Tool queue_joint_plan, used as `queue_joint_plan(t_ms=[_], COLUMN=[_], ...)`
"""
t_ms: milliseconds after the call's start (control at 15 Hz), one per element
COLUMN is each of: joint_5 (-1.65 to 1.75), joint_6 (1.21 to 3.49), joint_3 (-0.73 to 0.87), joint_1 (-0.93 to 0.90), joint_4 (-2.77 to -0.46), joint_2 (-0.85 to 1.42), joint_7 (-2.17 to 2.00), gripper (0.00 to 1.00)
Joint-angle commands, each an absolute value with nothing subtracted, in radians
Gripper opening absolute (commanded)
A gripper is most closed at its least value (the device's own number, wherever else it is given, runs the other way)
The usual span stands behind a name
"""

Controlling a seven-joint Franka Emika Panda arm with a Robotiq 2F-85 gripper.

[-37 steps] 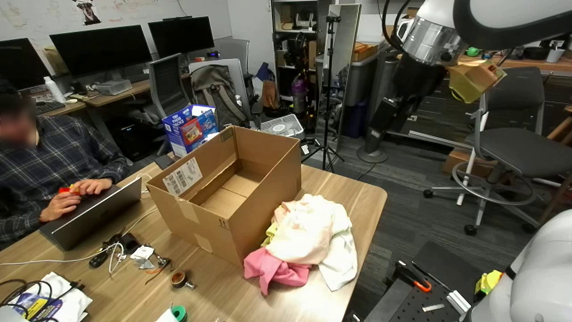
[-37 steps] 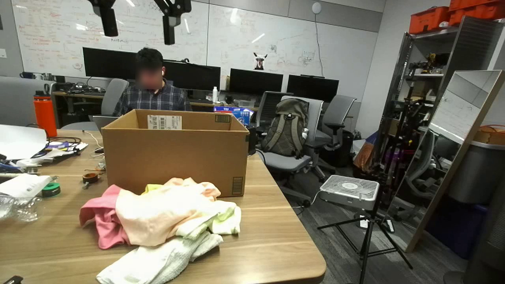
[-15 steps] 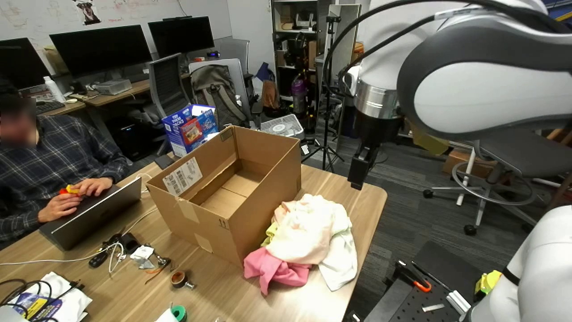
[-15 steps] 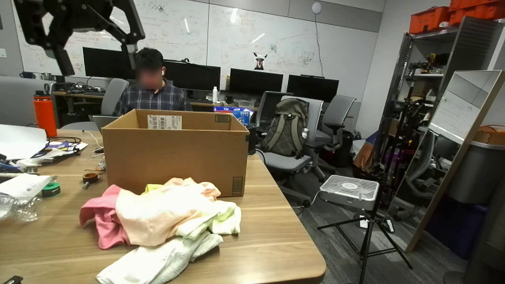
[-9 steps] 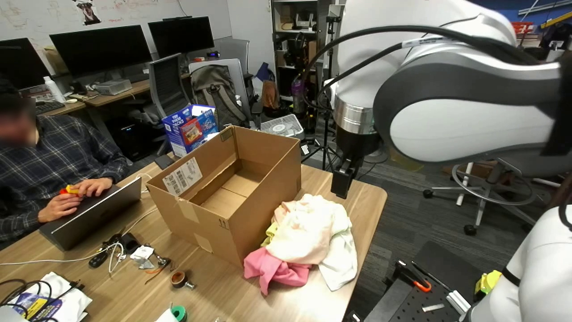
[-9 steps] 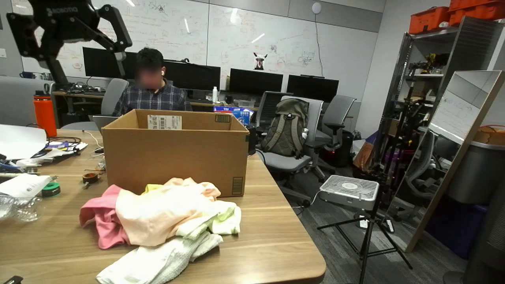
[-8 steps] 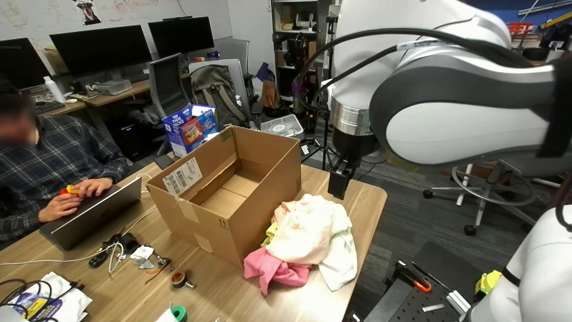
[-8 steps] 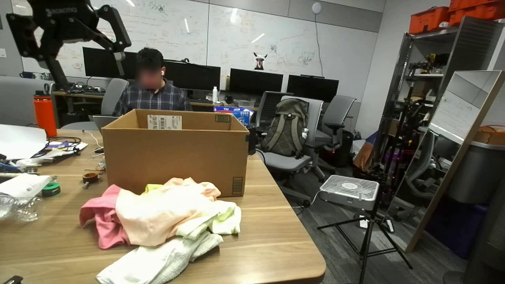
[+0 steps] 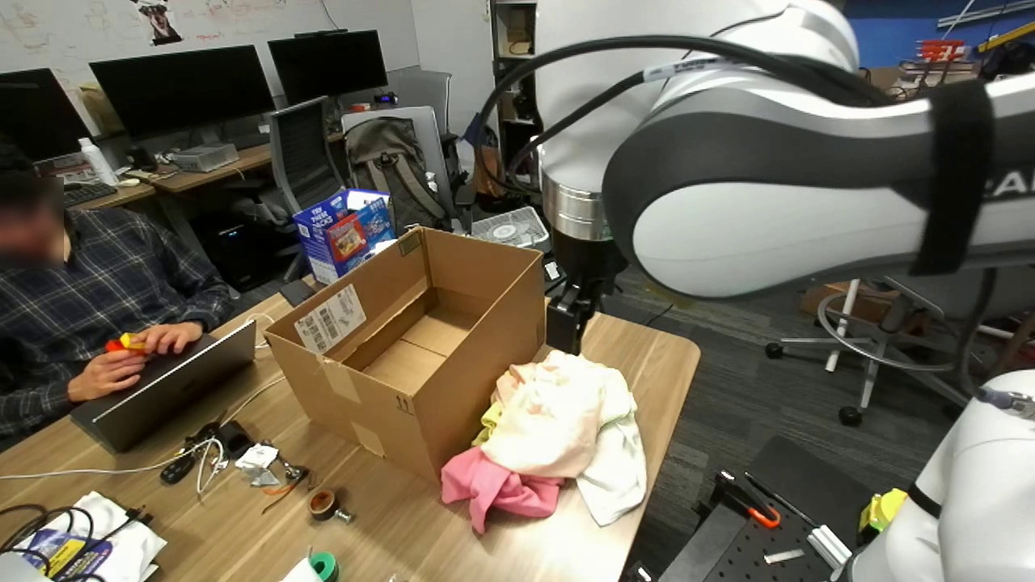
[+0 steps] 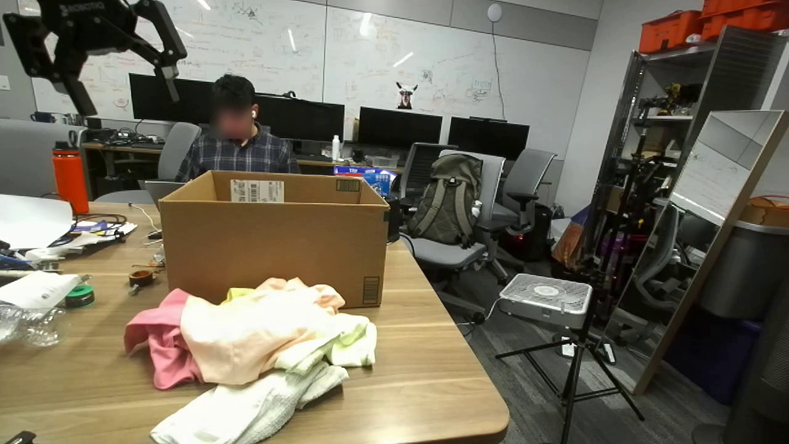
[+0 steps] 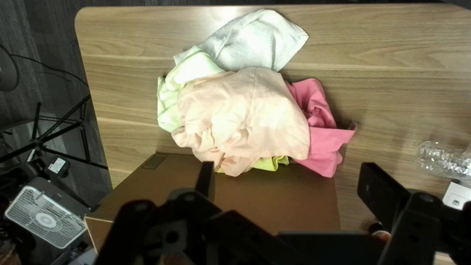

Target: Pick up the clothes from the table and put them in the box

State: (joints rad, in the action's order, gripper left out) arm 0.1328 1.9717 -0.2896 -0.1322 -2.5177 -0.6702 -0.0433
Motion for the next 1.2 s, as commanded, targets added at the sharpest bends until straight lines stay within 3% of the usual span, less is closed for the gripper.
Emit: queue_joint_plan(t_ms=[0, 667, 1133], joint_5=[0.175, 0.326, 0.335], joint_6=[1.969, 1.952, 1.905], joint_3=[-0.309, -0.293, -0.212], joint_1=[-0.134, -0.081, -0.077], joint_4=[-2.401, -2.209, -2.199], joint_2=[-0.567, -0.313, -0.268], joint_7=[-0.101, -0.260, -0.205], gripper=[1.00, 1.00, 1.00])
